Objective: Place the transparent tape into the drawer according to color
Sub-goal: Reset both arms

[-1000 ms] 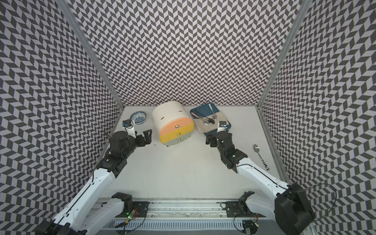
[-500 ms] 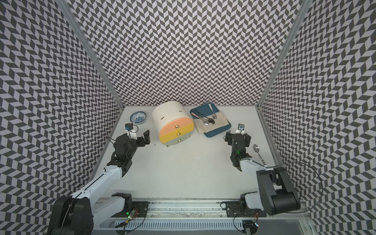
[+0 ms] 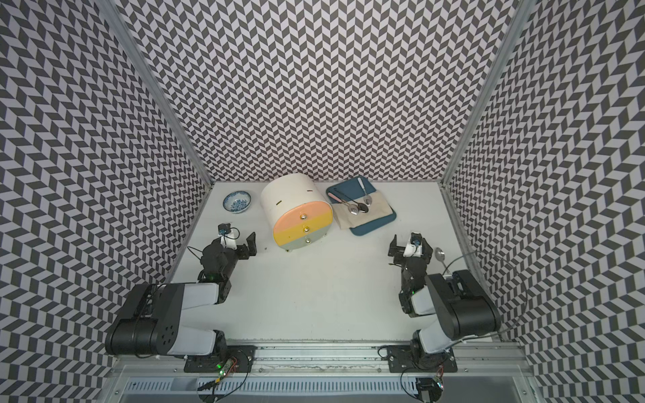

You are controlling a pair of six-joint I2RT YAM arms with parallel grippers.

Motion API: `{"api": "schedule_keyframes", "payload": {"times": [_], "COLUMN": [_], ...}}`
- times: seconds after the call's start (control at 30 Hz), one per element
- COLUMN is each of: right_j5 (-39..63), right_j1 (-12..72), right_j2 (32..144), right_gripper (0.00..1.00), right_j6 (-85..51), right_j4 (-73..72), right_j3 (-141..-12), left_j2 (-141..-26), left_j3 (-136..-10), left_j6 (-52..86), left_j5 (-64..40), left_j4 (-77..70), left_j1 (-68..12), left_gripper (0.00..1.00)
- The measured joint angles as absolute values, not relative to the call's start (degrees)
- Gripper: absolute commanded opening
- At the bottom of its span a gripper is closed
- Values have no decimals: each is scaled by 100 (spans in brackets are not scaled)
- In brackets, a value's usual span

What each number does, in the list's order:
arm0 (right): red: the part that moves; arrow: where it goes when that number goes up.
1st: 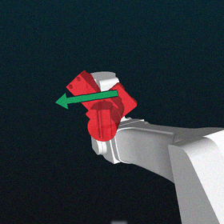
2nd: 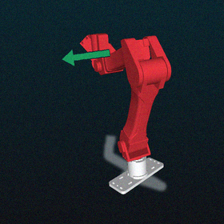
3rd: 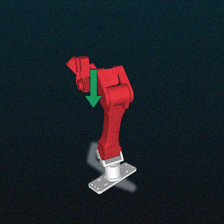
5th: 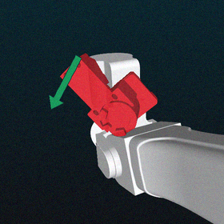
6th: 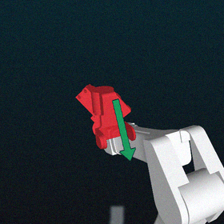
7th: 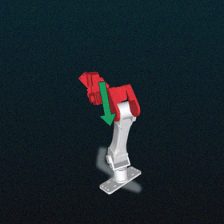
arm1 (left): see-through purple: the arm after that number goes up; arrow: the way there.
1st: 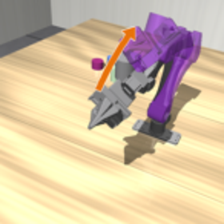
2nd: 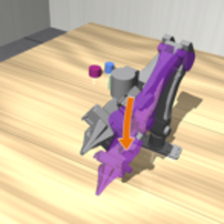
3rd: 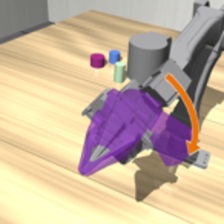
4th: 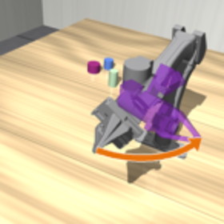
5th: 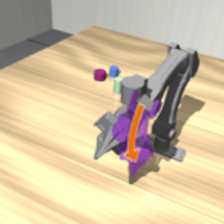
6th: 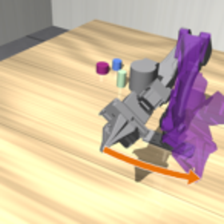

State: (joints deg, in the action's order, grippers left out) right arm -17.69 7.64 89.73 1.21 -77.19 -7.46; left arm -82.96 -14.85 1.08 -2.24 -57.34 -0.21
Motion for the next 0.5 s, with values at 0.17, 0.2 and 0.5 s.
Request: {"api": "schedule_keyframes", "payload": {"times": [0.17,0.2,0.5], "right_j5": [-1750,-1756,-1841], "right_j1": [764,764,764], "right_j2": [8919,8921,8973], "right_gripper": [100,100,100], "right_j6": [126,130,126], "right_j4": [-7957,-7975,-8003], "right_j3": [-792,-821,-969], "left_j2": [-8816,-8829,-8829], "left_j3": [-1208,-1223,-1441], "left_j6": [-14,-27,-36], "left_j5": [-261,-261,-244], "left_j4": [-6698,-6751,-6879], "left_j1": [-21,-21,-21], "left_gripper": [100,100,100]}}
